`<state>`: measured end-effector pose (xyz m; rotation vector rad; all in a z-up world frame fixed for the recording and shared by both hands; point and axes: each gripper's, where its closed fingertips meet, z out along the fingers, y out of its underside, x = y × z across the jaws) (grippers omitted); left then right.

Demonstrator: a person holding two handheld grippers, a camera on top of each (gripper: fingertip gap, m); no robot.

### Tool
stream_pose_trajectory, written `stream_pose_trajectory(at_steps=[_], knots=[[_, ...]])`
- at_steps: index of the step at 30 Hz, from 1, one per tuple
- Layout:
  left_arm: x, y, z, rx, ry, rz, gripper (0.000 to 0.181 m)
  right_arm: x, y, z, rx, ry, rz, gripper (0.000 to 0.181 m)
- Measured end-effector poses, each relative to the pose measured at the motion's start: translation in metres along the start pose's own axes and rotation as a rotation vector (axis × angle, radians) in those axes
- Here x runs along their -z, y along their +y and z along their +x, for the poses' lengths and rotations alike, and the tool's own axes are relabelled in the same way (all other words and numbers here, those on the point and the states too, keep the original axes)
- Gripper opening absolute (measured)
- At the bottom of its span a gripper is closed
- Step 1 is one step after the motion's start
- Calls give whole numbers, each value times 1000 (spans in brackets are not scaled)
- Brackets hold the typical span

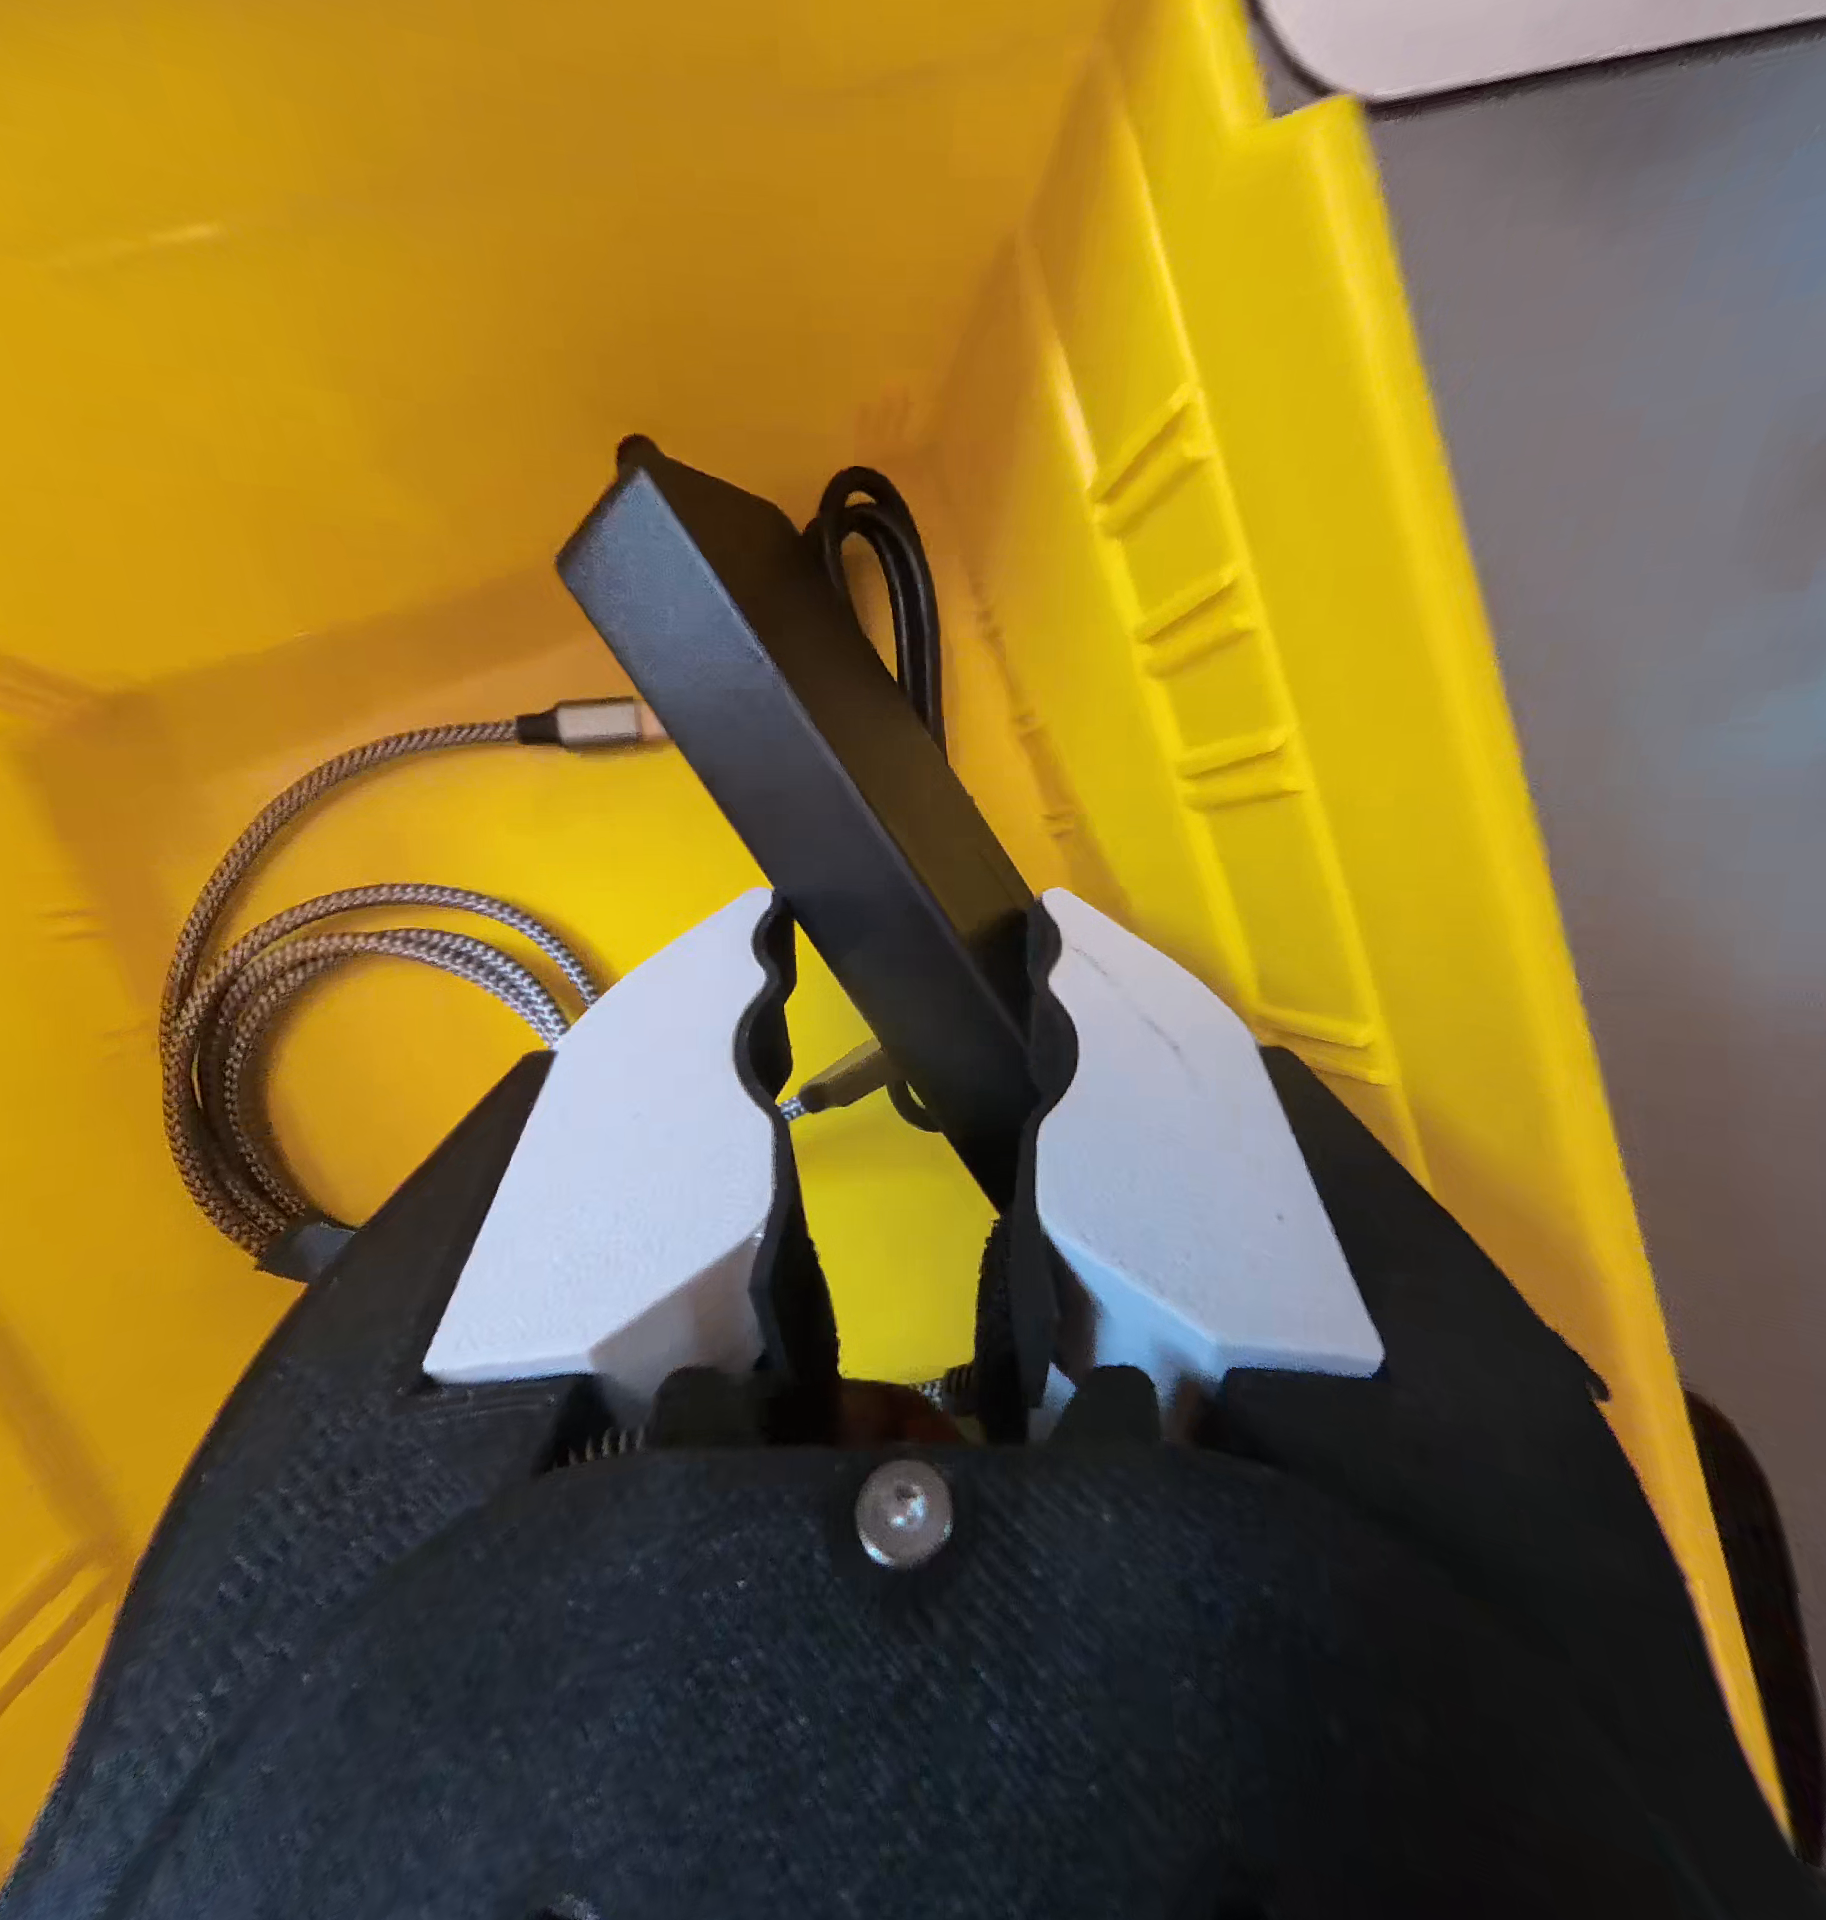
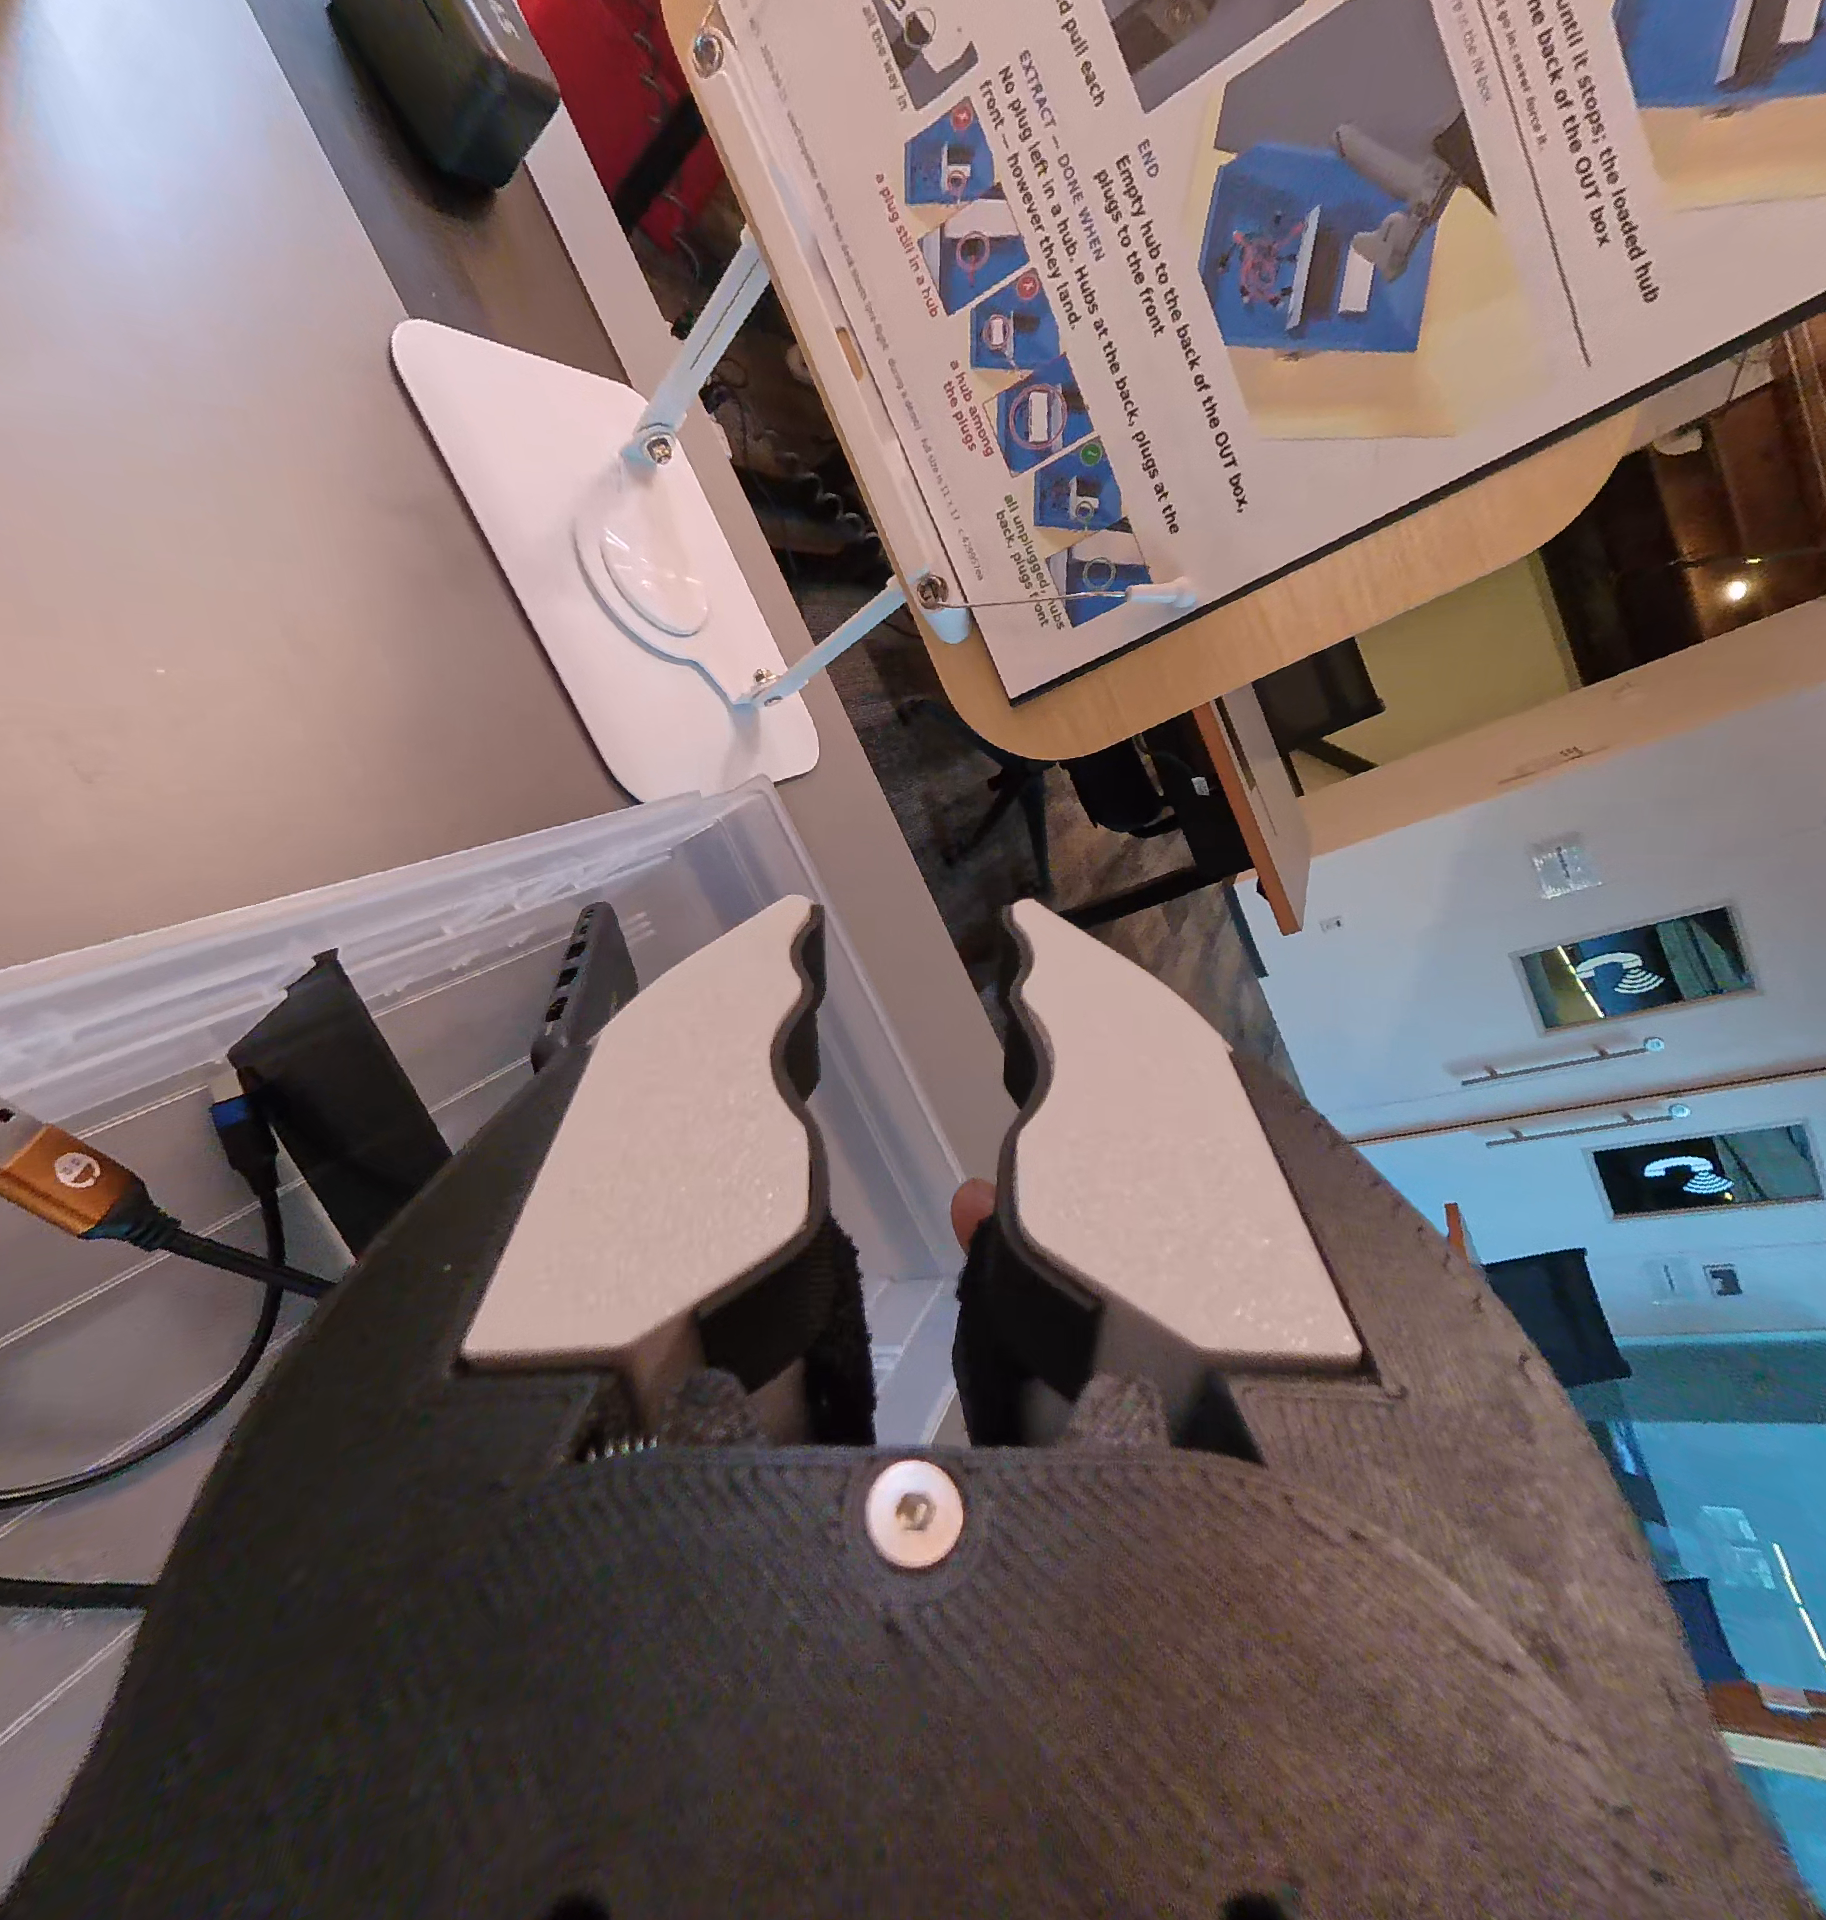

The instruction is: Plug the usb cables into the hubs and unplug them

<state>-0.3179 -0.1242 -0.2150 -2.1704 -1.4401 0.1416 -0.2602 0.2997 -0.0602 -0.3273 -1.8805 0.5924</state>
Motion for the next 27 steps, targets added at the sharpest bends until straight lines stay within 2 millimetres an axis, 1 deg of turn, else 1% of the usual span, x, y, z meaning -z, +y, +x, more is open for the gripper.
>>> stream_pose_trajectory(at_steps=[2, 5, 9, 11, 14, 17, 20, 22, 25, 27], knots=[[8, -9, 7, -87, 3, 57, 39, 1, -1, 1, 10, 6, 0, 32], [29, -26, 19, -211, -36, 152, 33, 4, -3, 4, 20, 20, 6, 31], [57, -45, 29, -347, -142, 263, 30, 7, -8, 7, 16, 31, 33, 31], [73, -56, 36, -420, -202, 339, 29, 9, -9, 8, 16, 36, 42, 31], [102, -70, 42, -519, -339, 435, 28, 12, -15, 9, 13, 44, 69, 31], [133, -83, 50, -602, -473, 544, 27, 16, -26, 11, -5, 50, 132, 31], [166, -96, 60, -705, -654, 667, 27, 21, -41, 13, -33, 48, 214, 31], [187, -101, 69, -774, -779, 731, 27, 25, -52, 12, -50, 39, 268, 31], [221, -110, 88, -870, -1004, 884, 26, 32, -70, 13, -80, 29, 362, 31], [241, -114, 107, -942, -1136, 1004, 26, 38, -87, 13, -115, 17, 449, 31]])
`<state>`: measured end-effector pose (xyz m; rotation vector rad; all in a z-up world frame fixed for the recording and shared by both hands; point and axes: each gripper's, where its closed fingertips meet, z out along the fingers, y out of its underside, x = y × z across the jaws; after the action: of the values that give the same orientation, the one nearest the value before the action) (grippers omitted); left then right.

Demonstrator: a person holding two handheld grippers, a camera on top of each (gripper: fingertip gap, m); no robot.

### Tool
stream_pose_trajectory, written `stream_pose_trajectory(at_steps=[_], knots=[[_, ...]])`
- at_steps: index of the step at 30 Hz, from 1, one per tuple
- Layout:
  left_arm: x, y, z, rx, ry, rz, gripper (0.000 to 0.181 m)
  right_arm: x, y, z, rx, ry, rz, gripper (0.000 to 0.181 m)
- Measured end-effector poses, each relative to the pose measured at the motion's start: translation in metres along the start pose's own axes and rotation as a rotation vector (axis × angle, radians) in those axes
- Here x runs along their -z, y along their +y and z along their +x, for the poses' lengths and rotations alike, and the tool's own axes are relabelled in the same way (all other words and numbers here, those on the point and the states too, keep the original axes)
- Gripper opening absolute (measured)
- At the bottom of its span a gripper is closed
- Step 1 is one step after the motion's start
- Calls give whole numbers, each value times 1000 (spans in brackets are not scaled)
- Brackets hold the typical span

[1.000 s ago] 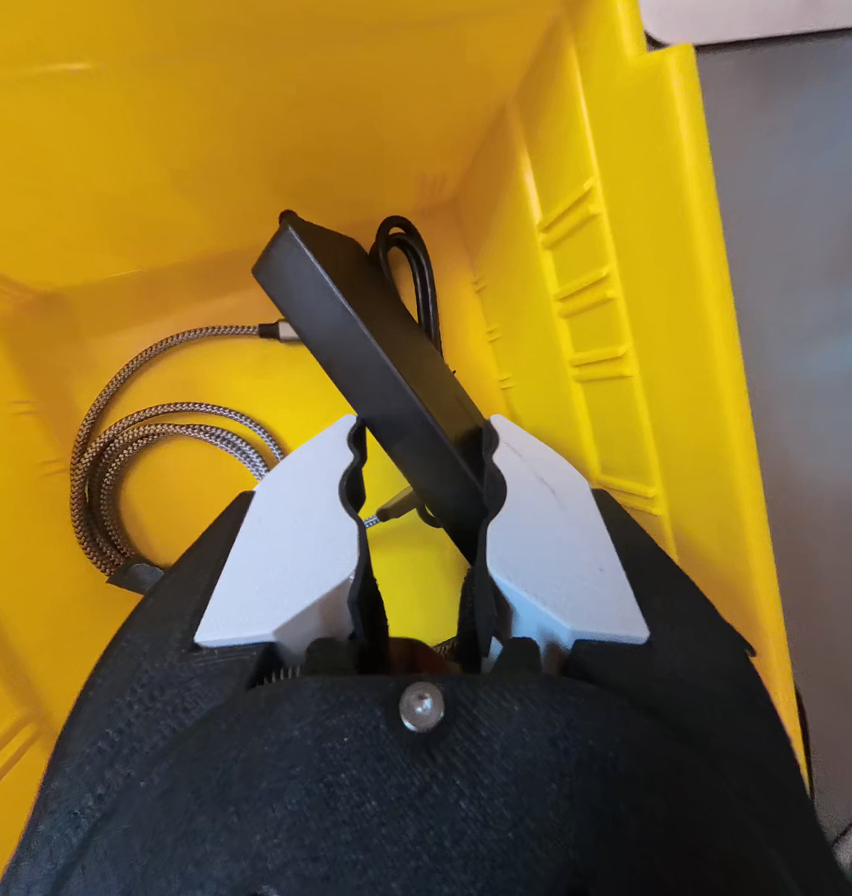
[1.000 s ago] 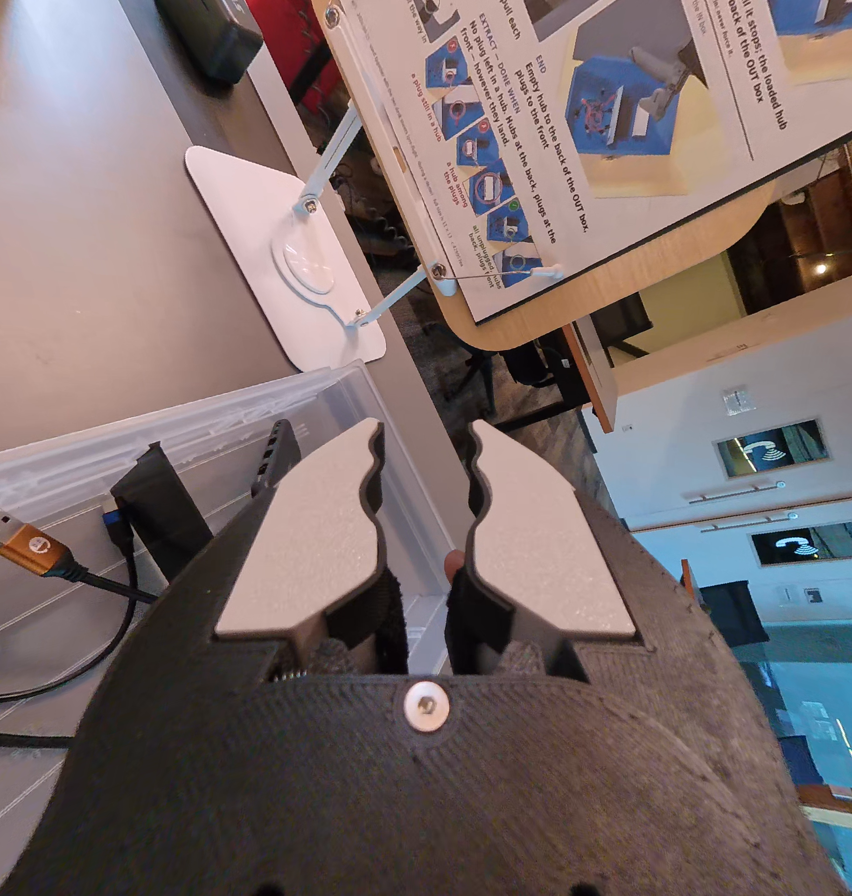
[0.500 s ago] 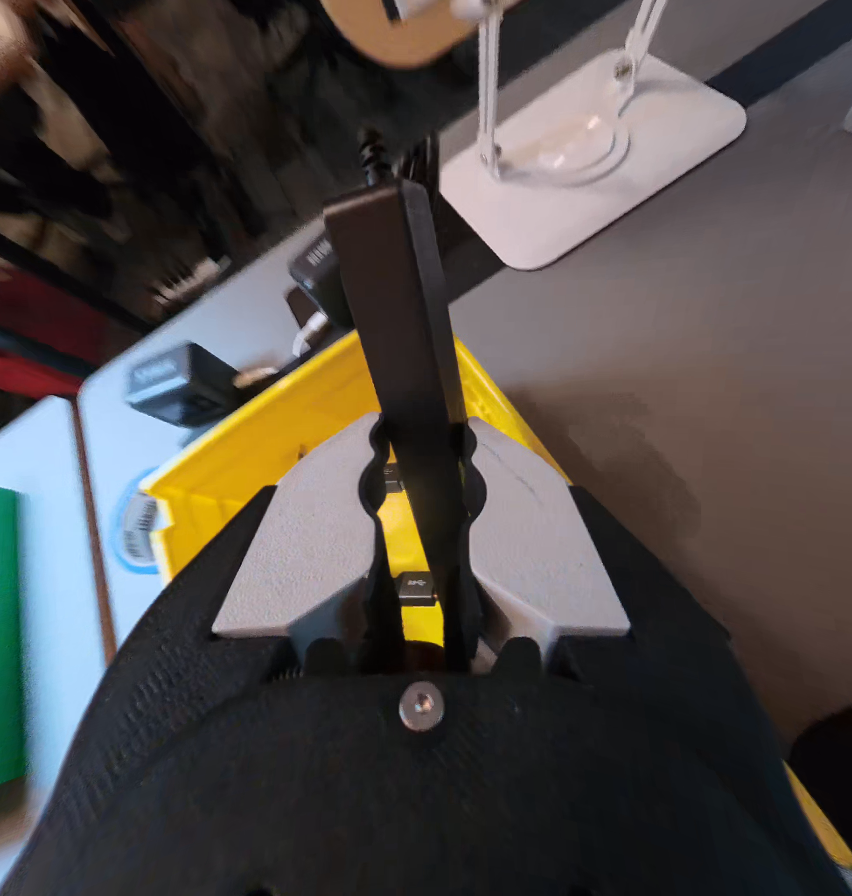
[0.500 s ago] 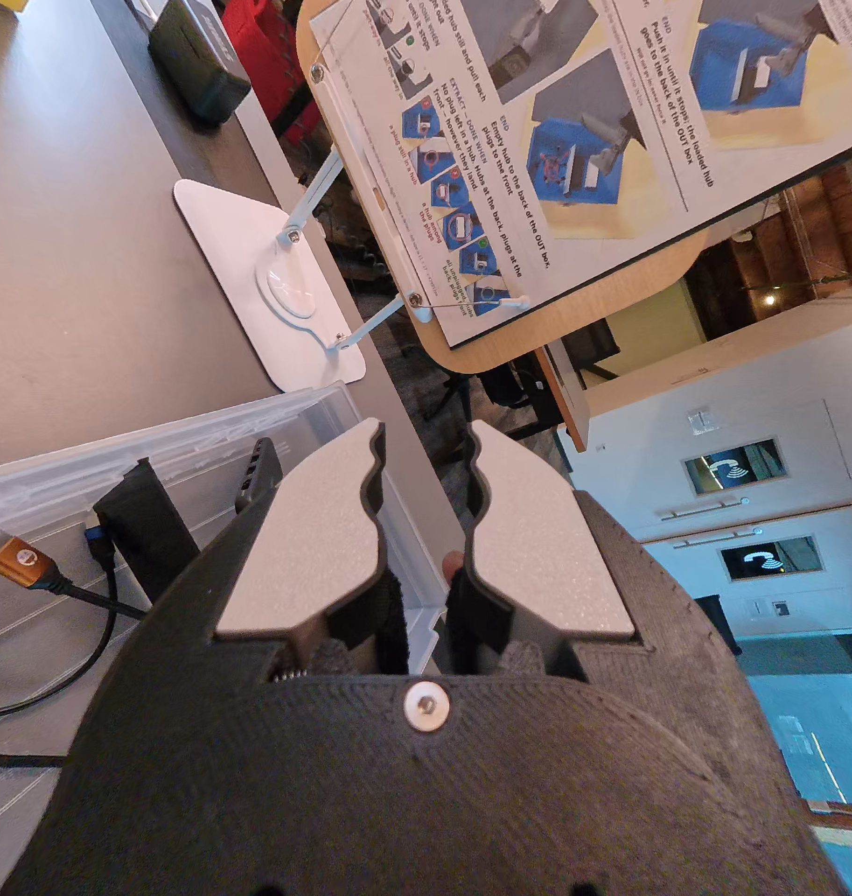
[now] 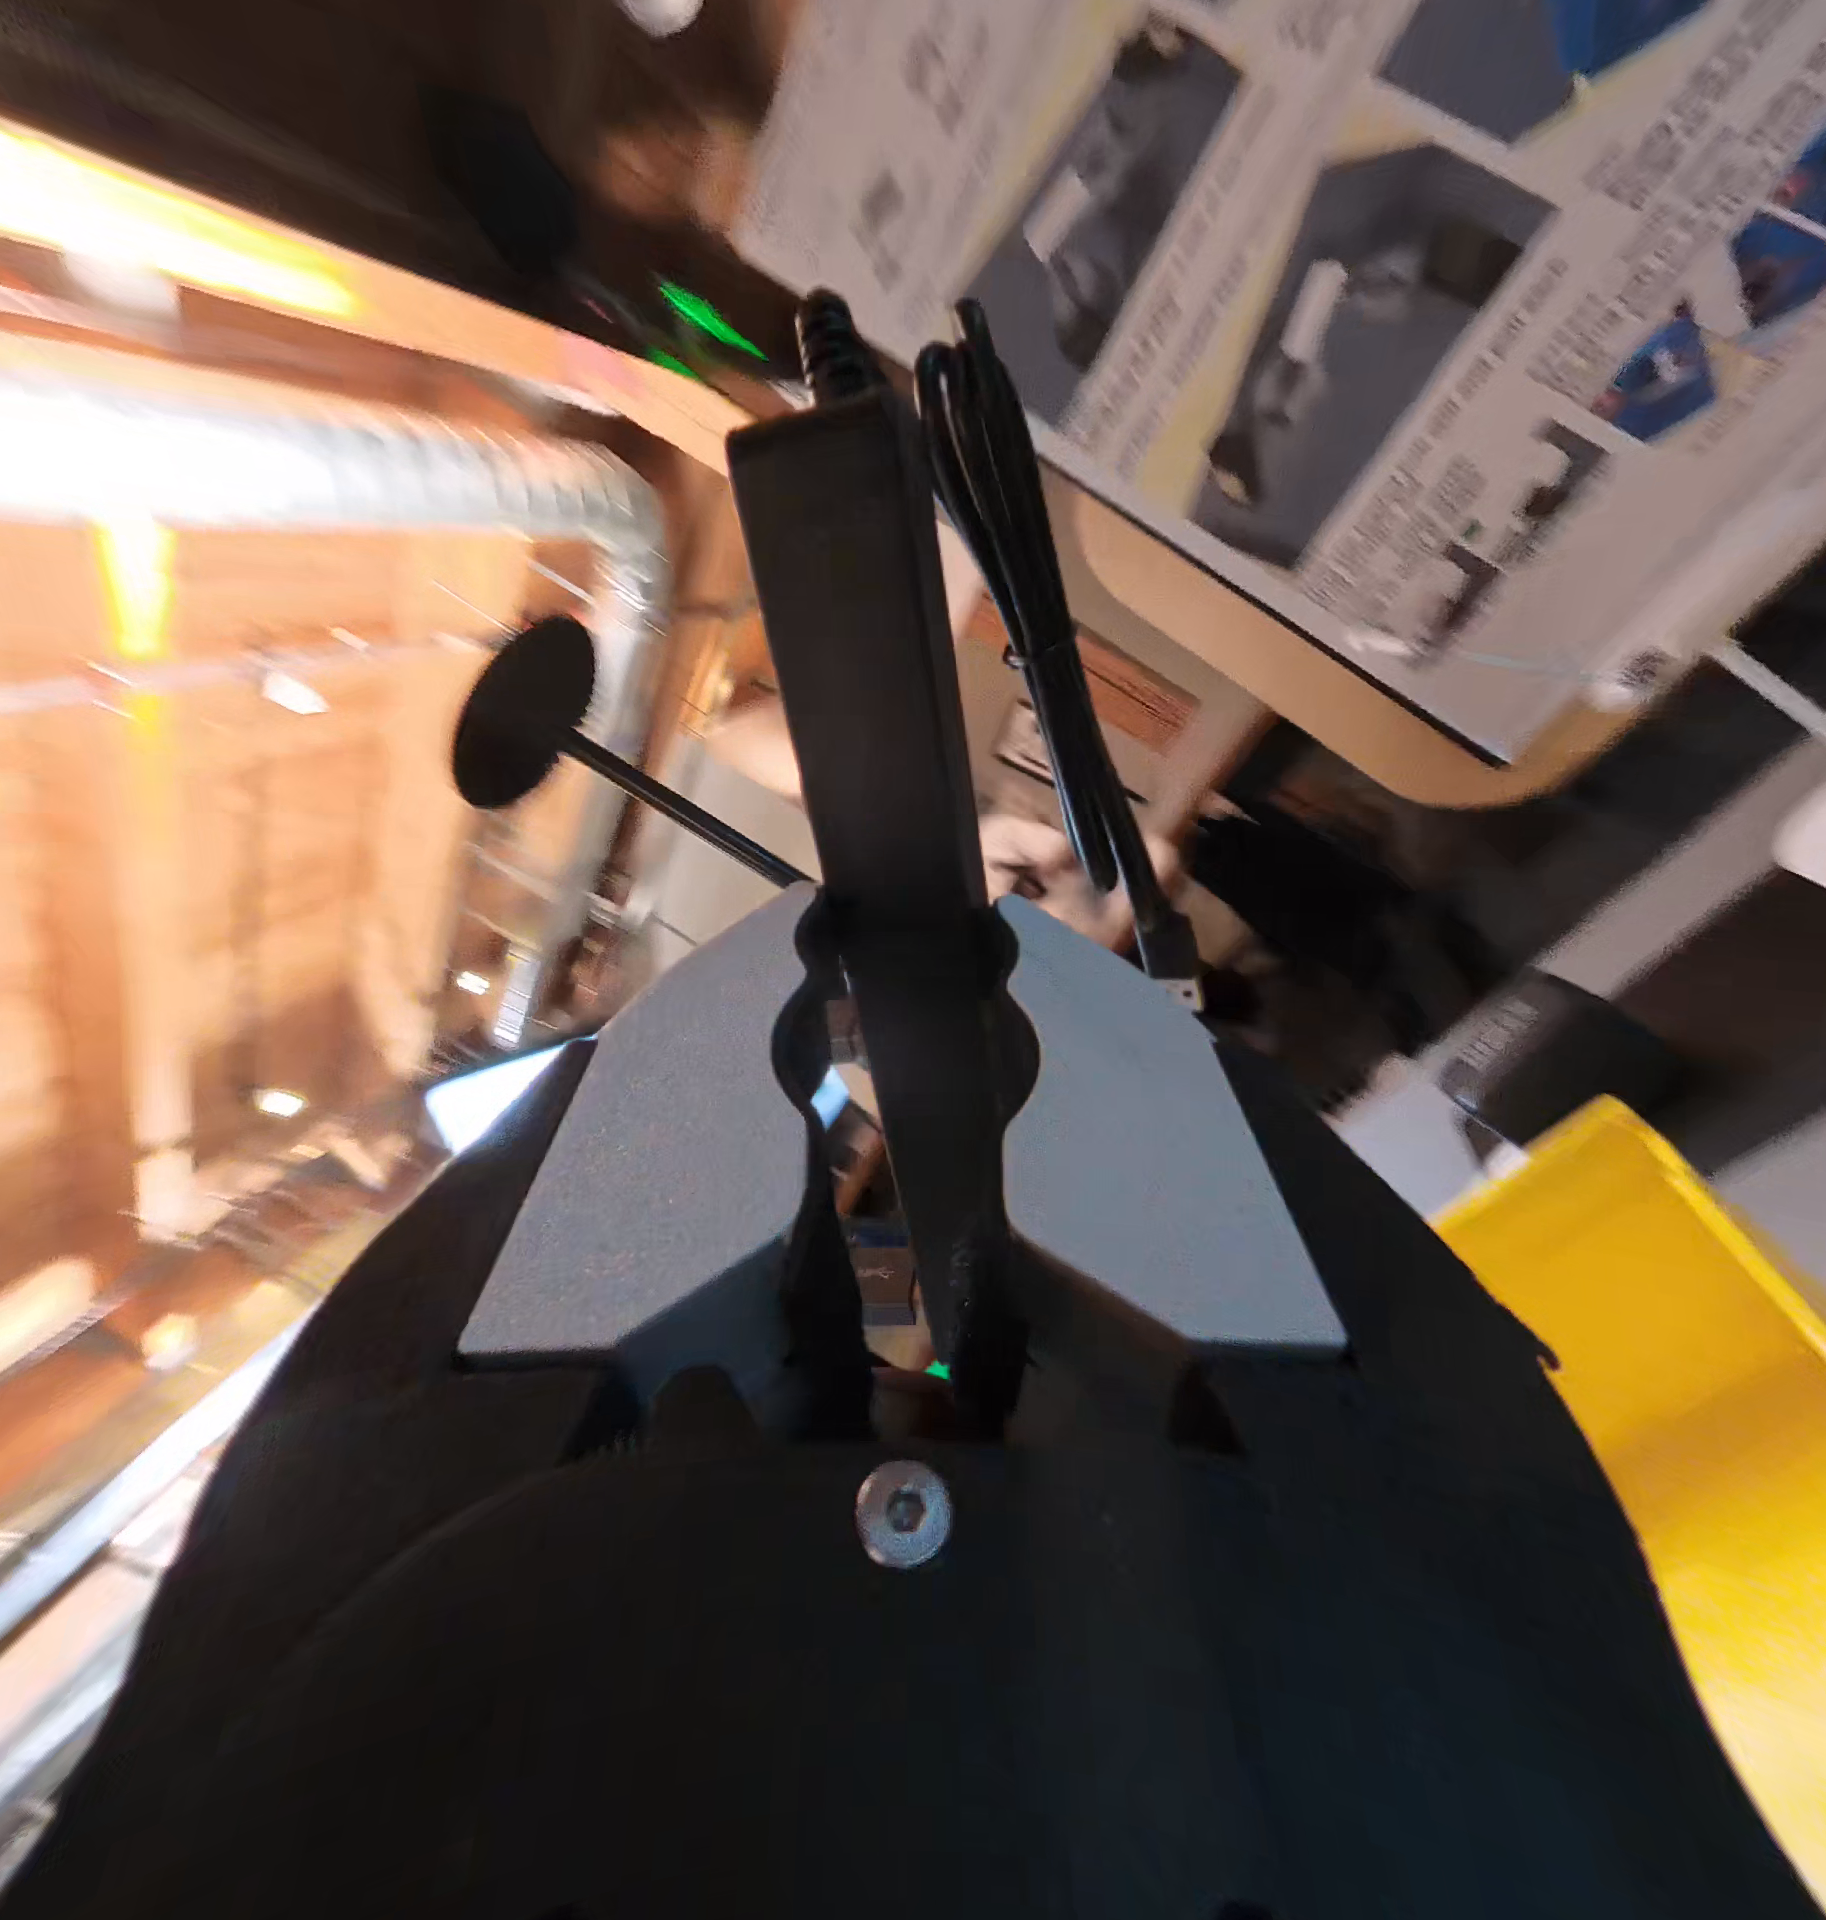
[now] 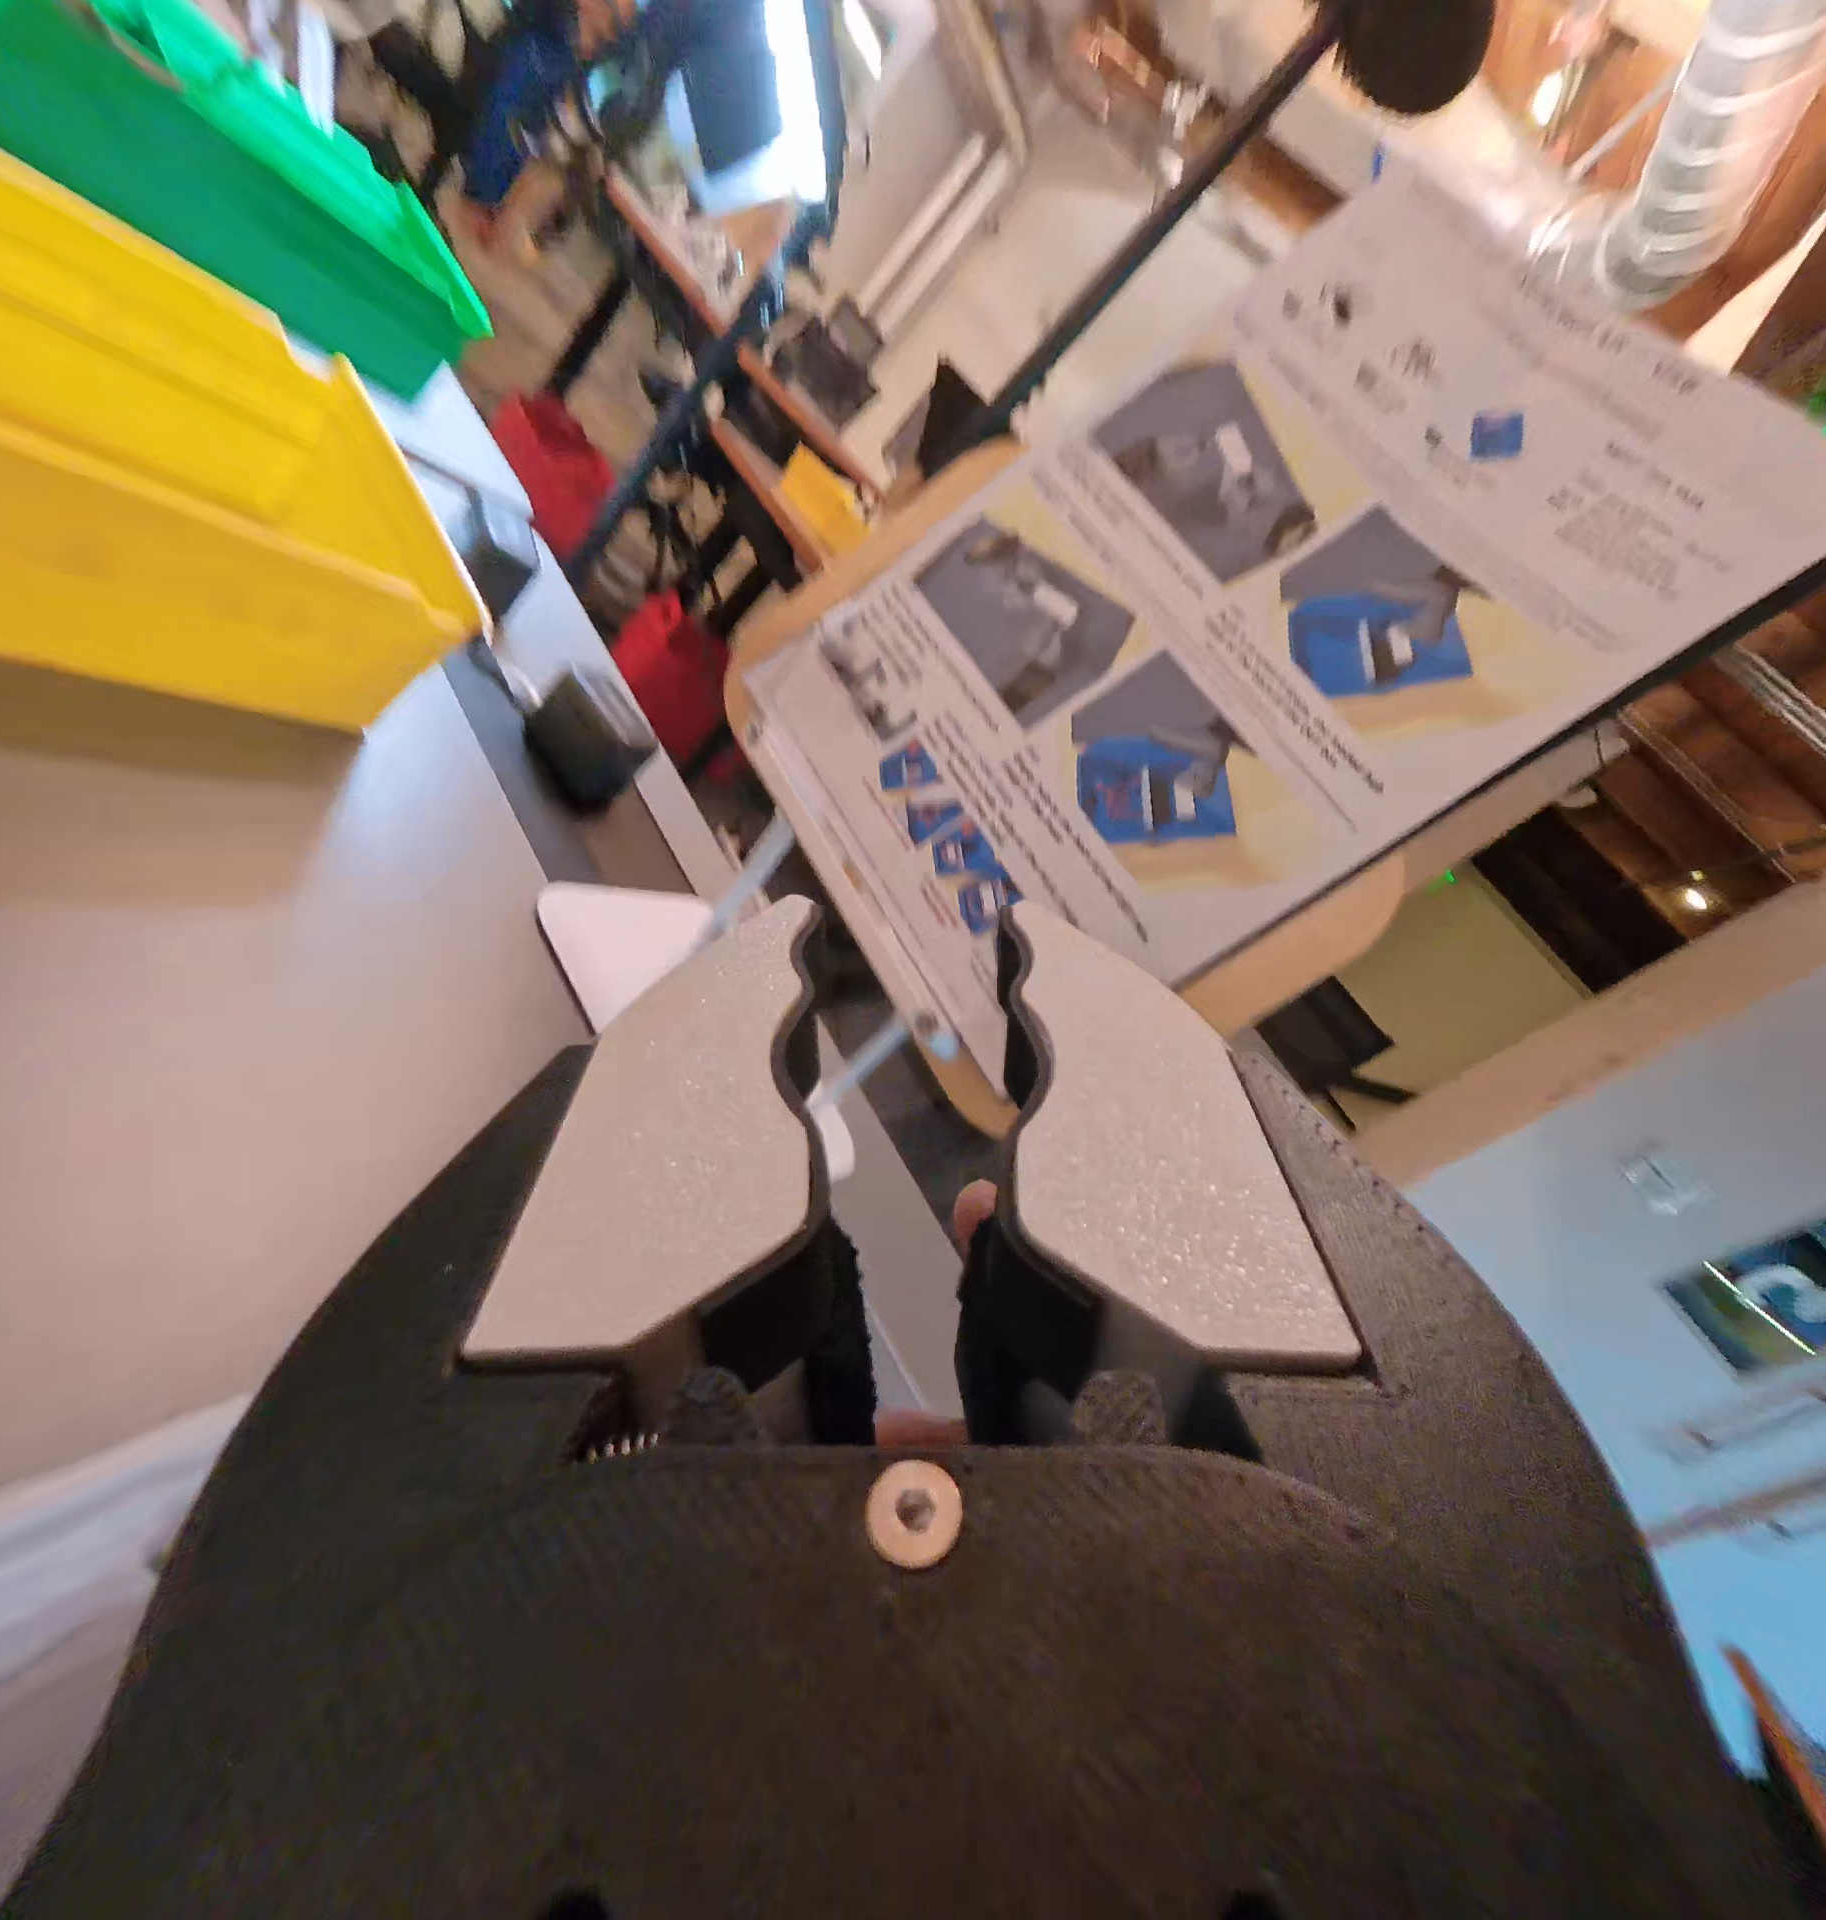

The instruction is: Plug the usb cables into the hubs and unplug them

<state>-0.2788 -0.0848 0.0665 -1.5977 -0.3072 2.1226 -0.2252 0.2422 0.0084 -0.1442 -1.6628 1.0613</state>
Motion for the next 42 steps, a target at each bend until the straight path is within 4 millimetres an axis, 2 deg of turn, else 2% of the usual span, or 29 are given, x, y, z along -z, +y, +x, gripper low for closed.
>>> stream_pose_trajectory(at_steps=[3, 4, 7, 8, 10, 12, 15, 17, 20, 26, 28, 31, 33, 36, 40, 42], knots=[[8, -31, -6, -138, -128, 116, 27, -2, -40, -3, -93, -16, 181, 33], [11, -41, -5, -191, -163, 154, 26, -2, -56, -5, -131, -28, 249, 39], [21, -72, 5, -348, -243, 272, 26, 0, -109, -22, -217, -122, 456, 86], [24, -83, 11, -391, -255, 313, 26, 1, -124, -29, -231, -156, 506, 97], [30, -104, 24, -455, -265, 388, 25, 1, -147, -39, -219, -175, 552, 108], [37, -124, 40, -499, -261, 460, 25, -3, -155, -49, -135, -159, 531, 106], [48, -155, 68, -543, -225, 579, 26, -13, -140, -58, 81, -111, 367, 103], [57, -173, 87, -580, -204, 649, 26, -19, -116, -52, 246, -51, 187, 103], [68, -194, 109, -621, -184, 732, 26, -17, -78, -41, 427, -6, -85, 101], [86, -220, 141, -690, -155, 854, 25, -19, -41, -50, 588, -64, -355, 93], [84, -220, 145, -715, -137, 842, 25, -23, -29, -53, 598, -81, -418, 86], [81, -217, 146, -721, -138, 827, 25, -31, -35, -50, 492, -27, -363, 72], [82, -219, 138, -677, -158, 827, 35, -34, -44, -44, 447, 22, -276, 69], [90, -224, 131, -623, -143, 866, 48, -33, -50, -36, 471, 78, -226, 69], [97, -229, 115, -584, -220, 874, 58, -30, -66, -26, 507, 170, -174, 68], [102, -231, 112, -556, -226, 906, 58, -28, -69, -20, 508, 223, -177, 68]])
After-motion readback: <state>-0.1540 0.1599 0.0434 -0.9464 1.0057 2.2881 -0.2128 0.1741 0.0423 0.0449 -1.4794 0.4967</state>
